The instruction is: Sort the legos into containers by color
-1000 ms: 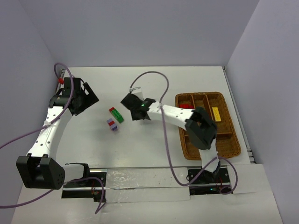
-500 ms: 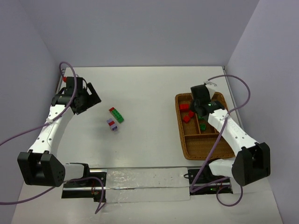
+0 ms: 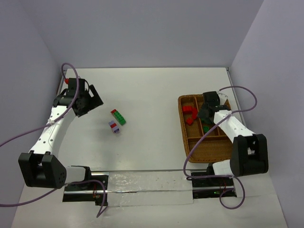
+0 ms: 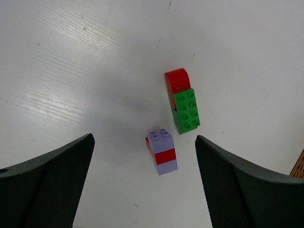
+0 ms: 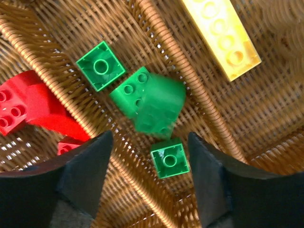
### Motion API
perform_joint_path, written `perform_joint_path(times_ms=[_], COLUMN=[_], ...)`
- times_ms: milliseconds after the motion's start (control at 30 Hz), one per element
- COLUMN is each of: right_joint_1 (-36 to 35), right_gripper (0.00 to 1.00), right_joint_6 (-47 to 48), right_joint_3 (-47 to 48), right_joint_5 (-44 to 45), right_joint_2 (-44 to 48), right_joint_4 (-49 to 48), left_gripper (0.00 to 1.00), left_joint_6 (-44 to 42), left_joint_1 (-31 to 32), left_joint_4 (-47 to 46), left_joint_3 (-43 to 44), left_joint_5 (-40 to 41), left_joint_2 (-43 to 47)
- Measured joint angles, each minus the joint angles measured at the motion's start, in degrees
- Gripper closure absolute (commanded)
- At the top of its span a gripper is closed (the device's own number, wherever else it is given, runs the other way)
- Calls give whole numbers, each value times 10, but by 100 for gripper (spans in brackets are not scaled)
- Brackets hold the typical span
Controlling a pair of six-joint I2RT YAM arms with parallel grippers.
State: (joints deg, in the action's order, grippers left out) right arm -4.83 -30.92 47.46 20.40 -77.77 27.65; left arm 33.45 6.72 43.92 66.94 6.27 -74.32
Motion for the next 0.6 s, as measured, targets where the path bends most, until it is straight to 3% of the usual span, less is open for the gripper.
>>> perform_joint_path(times_ms=[233,400,600], right_joint_1=[-39,-140,-251], right_gripper=[24,24,24], right_joint_6=[10,41,51], right_joint_3=[49,124,213], right_joint_5=[17,41,3], right_joint_2=[9,44,24], right_joint_4=[10,6,-16], left_gripper=[8,11,12], left_joint_6=[-1,-17,-24], left_joint_1=[1,7,115], left_joint_4=[5,4,13], left_joint_3=[-6,-24,-36], left_joint_5=[1,-6,19], left_joint_2=[0,1,-32])
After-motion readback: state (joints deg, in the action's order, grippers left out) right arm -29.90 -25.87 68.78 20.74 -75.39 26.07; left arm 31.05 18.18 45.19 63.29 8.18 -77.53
